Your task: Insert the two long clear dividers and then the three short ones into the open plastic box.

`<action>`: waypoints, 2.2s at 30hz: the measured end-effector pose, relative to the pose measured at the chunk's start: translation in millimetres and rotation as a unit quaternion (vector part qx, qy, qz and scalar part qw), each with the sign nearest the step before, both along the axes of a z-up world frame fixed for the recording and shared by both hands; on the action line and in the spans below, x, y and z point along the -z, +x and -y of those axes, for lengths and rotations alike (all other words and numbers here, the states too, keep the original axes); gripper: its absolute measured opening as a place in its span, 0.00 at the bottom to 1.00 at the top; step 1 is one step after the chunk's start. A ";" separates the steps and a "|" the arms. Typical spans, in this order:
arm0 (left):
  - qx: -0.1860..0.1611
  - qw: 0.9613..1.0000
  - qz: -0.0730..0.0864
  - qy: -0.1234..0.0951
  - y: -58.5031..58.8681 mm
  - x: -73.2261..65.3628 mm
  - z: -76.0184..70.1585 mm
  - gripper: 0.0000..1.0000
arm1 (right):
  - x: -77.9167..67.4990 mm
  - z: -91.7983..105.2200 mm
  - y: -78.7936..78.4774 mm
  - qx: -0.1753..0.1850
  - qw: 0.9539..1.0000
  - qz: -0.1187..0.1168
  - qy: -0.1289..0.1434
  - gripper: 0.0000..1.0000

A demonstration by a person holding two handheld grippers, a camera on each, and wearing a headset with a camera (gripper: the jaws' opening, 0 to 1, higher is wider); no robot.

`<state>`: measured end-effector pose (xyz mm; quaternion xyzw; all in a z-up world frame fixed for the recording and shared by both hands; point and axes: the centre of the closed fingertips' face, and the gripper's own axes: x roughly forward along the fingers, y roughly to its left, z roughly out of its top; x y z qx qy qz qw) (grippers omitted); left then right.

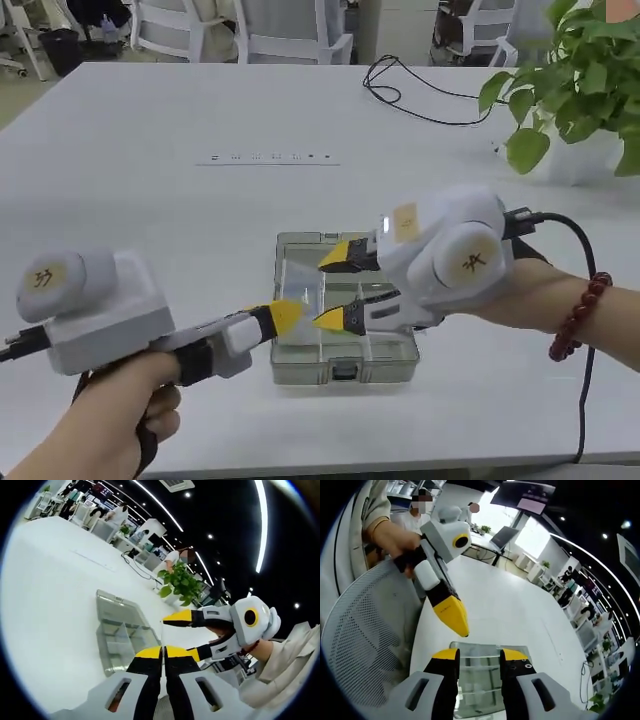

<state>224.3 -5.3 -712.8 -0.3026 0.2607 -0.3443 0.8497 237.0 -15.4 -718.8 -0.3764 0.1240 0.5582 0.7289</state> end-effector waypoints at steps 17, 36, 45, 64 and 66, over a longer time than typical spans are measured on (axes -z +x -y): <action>0.005 0.998 0.026 0.064 3.3 3.0 -10.3 0.00 | -11.5 1.2 0.4 0.028 0.997 -0.056 0.055 0.34; 0.128 0.947 0.168 0.241 -5.3 14.6 -5.8 0.00 | -18.8 5.3 -9.9 0.013 0.984 -0.143 0.105 0.32; 0.186 0.920 0.197 0.285 -15.6 20.9 -3.4 0.00 | -10.5 8.1 -19.6 -0.011 0.984 -0.154 0.090 0.29; 0.287 0.877 0.247 0.298 -37.1 23.4 7.5 0.00 | 5.2 9.0 -42.3 -0.085 0.980 -0.171 0.056 0.22; 0.293 0.872 0.252 0.300 -38.2 23.4 8.4 0.00 | 6.1 8.8 -45.4 -0.093 0.979 -0.173 0.054 0.20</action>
